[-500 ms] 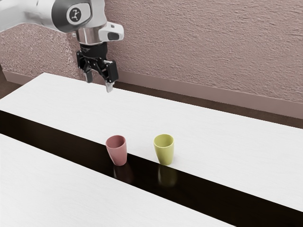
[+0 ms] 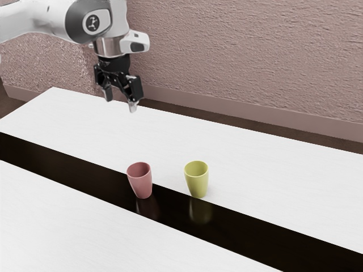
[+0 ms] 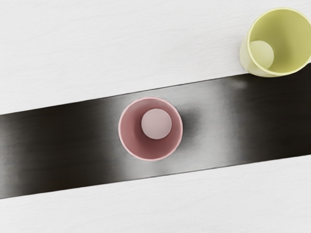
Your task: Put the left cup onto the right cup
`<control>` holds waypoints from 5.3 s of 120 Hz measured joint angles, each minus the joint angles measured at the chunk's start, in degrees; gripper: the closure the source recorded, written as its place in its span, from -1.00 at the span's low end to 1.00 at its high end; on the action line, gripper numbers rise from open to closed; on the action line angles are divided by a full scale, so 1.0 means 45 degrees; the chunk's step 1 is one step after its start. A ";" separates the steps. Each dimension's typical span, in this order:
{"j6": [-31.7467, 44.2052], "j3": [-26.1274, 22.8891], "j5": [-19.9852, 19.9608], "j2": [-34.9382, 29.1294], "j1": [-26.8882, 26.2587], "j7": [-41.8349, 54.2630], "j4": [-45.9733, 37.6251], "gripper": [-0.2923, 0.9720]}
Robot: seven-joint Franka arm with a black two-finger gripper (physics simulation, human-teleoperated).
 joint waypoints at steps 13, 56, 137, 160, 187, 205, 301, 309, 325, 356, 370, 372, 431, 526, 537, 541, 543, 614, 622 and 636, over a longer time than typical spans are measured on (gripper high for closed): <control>0.0280 0.0011 -0.0015 0.0116 0.0022 -0.0001 -0.0231 -0.54; 0.1040 0.0065 -0.0185 0.1005 0.0338 -0.0016 -0.0409 -0.54; 0.2939 -0.0069 -0.0787 0.1874 0.0812 -0.0077 -0.2251 -0.52; 0.3837 -0.0170 -0.0975 0.2048 0.0791 -0.0100 -0.2865 -0.50; 0.4490 -0.0396 -0.1044 0.2582 0.0774 -0.0123 -0.2910 -0.46; 0.4808 -0.0421 -0.1141 0.2943 0.0784 -0.0136 -0.2916 -0.43; 0.5817 -0.0423 -0.1428 0.4323 0.0611 -0.0169 -0.2851 -0.26; 0.5855 -0.0423 -0.1428 0.4392 0.0622 -0.0170 -0.2838 -0.21; 0.5911 -0.0423 -0.1429 0.4460 0.0684 -0.0172 -0.2833 -0.09; 0.5957 -0.0423 -0.1430 0.4500 0.0780 -0.0173 -0.2822 0.13; 0.5964 -0.0423 -0.1430 0.4504 0.0797 -0.0174 -0.2822 0.22; 0.5965 -0.0423 -0.1430 0.4504 0.0799 -0.0174 -0.2819 0.23; 0.6177 -0.0423 -0.1415 0.4618 0.0795 -0.0189 -0.2832 0.55; 0.6139 -0.0442 -0.1120 0.3920 0.0732 -0.0548 -0.2751 0.69; 0.6019 -0.0490 -0.1089 0.3560 0.0692 -0.0584 -0.2738 0.69; 0.5969 -0.0515 -0.1077 0.3438 0.0671 -0.0596 -0.2729 0.69; 0.5942 -0.0532 -0.1072 0.3389 0.0666 -0.0603 -0.2721 0.69; 0.4779 -0.2661 -0.0013 0.1907 0.0551 -0.1118 -0.1934 0.69; 0.4632 -0.2872 0.0264 0.1913 0.0541 -0.1248 -0.1756 0.69; 0.4450 -0.3058 0.0718 0.1909 0.0366 -0.1481 -0.1467 0.69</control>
